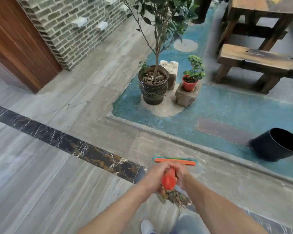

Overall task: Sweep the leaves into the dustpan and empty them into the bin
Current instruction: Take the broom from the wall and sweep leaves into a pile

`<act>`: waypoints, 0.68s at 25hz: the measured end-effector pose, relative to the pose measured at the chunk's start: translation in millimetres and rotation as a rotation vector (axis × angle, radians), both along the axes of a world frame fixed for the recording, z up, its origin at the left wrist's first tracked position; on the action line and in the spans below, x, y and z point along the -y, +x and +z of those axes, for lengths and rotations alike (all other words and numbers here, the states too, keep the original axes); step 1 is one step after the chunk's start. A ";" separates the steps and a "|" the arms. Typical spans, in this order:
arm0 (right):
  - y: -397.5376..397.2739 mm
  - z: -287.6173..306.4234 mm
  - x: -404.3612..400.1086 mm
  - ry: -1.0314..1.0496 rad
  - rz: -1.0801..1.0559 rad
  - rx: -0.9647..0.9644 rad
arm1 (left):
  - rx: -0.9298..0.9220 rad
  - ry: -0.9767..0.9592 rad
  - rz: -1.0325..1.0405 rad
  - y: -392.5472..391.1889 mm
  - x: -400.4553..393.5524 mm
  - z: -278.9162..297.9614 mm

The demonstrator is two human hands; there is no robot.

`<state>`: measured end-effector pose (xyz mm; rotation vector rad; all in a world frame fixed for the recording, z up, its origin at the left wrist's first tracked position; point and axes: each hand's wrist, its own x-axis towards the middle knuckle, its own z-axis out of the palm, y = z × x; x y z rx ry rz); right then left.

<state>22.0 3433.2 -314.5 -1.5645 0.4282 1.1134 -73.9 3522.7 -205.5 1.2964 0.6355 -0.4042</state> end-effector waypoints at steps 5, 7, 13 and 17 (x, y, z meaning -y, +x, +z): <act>29.5 33.3 -66.0 0.022 -0.018 0.132 | 0.325 0.396 -0.063 27.0 -56.9 37.1; 48.4 39.2 -91.8 0.046 -0.021 0.153 | 0.356 0.657 -0.097 55.1 -81.6 41.7; 139.1 39.9 -154.7 0.047 0.116 0.047 | 0.389 1.134 -0.327 153.3 -162.8 31.2; 180.4 35.6 -182.3 0.011 0.121 0.018 | 0.343 1.232 -0.412 204.6 -185.7 13.9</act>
